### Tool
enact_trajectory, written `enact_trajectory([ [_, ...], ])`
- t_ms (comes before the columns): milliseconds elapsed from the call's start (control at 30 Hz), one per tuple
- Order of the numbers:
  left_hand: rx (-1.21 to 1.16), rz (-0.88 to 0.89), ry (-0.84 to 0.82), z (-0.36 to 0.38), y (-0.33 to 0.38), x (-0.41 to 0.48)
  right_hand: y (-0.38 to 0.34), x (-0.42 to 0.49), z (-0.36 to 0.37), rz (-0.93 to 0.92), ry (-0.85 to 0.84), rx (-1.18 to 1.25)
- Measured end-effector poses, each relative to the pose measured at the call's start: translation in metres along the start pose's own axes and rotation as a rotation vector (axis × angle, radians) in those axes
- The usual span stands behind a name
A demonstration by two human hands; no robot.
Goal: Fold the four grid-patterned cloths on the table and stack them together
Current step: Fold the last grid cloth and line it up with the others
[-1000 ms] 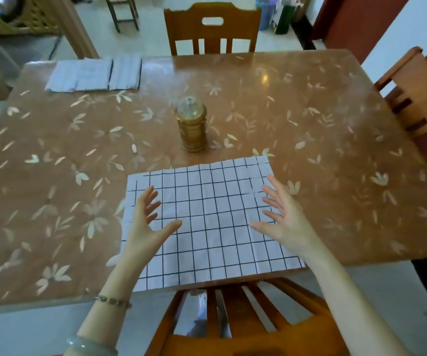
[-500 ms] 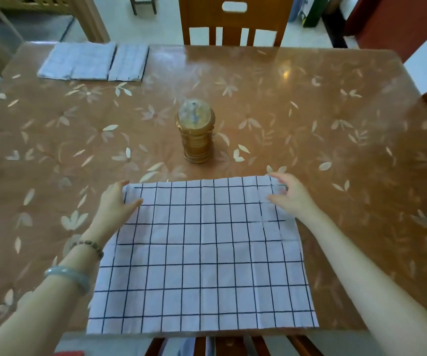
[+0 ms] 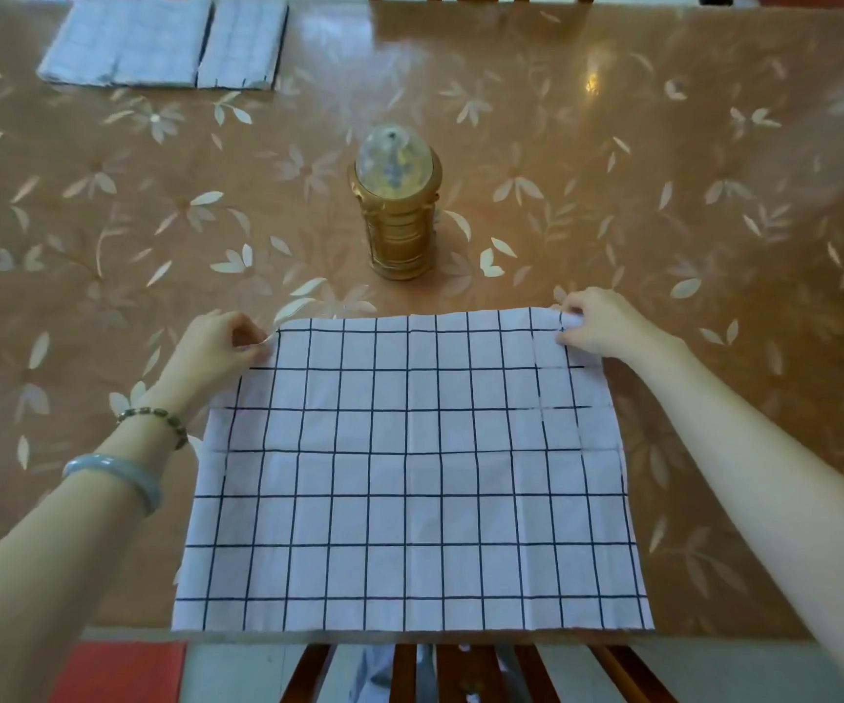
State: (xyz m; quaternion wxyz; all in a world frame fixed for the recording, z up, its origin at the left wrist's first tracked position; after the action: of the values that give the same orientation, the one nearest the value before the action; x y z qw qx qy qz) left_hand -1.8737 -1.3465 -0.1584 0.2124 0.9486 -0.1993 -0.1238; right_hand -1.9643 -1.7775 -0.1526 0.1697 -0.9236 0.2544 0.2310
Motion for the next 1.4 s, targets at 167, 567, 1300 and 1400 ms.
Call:
enact_trajectory([
  [167,-0.114,-0.048,0.139,-0.017,0.011,-0.012,0.008,-0.010,-0.010,0.069,0.025,0.176],
  [567,-0.376,0.071,0.173,-0.082,0.032,-0.071,0.044,-0.108,-0.065,-0.058,0.212,0.545],
  [1300,0.109,0.054,-0.440,-0.014,0.047,-0.141,0.072,-0.215,0.030,0.051,0.004,-0.087],
  [1400,0.056,0.313,-0.131,0.021,0.086,-0.130,0.034,-0.204,0.039,-0.032,0.180,0.090],
])
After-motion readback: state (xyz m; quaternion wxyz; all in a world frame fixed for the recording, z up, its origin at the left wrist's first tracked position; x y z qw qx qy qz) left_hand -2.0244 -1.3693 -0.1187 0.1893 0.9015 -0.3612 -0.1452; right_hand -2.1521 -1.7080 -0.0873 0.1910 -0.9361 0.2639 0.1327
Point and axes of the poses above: each hand's wrist, its own x-axis towards the middle knuckle, its own z-axis out of the palm, y = z × x, the point moved 2 cm from there along x, towards the middle knuckle, and after that the axes turned 13 degrees about z, right-handed, at the moved point
